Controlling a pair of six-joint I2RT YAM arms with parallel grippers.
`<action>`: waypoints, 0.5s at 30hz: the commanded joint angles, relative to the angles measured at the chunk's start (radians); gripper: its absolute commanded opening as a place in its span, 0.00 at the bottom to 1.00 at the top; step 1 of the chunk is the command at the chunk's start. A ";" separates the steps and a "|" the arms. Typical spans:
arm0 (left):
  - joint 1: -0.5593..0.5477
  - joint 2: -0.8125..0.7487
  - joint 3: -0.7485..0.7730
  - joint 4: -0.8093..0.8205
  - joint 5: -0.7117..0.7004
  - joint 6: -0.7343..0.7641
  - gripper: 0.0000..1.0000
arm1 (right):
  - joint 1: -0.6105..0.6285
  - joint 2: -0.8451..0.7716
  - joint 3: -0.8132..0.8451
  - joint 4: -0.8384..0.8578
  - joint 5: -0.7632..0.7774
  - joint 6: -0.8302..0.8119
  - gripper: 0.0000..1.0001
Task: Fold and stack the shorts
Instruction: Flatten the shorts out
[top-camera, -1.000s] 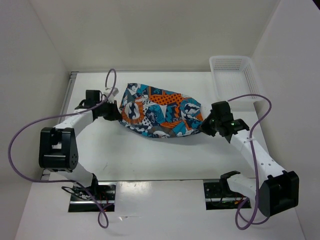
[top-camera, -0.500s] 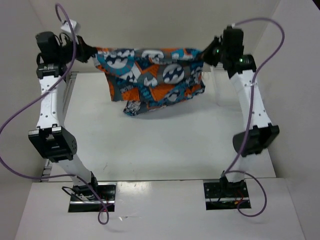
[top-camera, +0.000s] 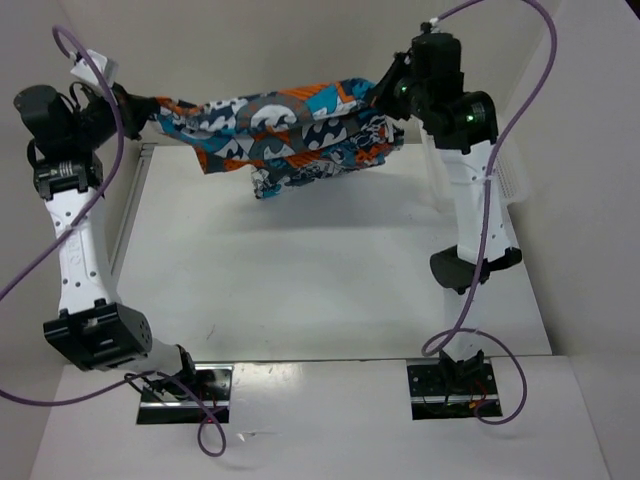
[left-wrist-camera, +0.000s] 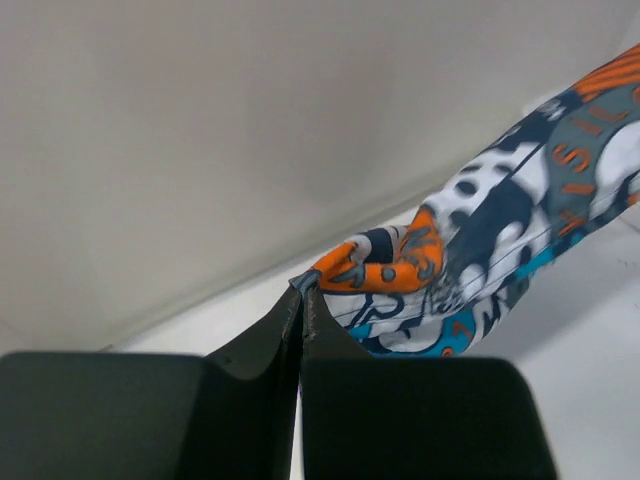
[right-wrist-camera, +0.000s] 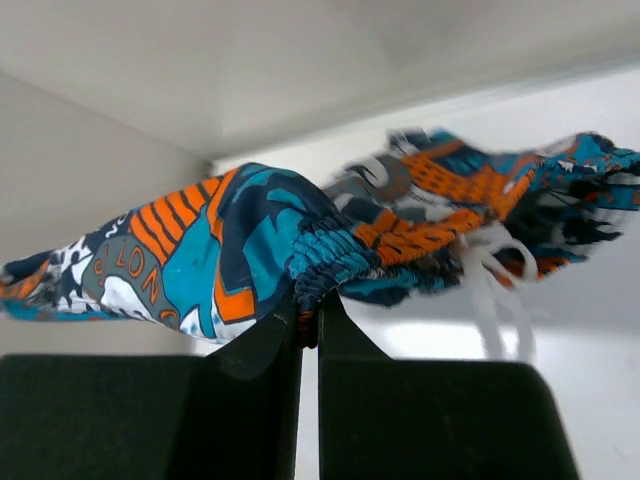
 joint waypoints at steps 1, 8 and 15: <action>0.000 -0.083 -0.129 0.035 0.041 0.006 0.00 | 0.057 -0.089 -0.123 -0.121 0.302 -0.014 0.00; 0.009 -0.176 -0.336 -0.043 0.072 0.006 0.00 | -0.042 -0.680 -1.174 0.261 0.188 0.045 0.00; 0.009 -0.306 -0.611 -0.126 0.118 0.006 0.00 | -0.108 -0.996 -1.828 0.467 -0.195 0.144 0.00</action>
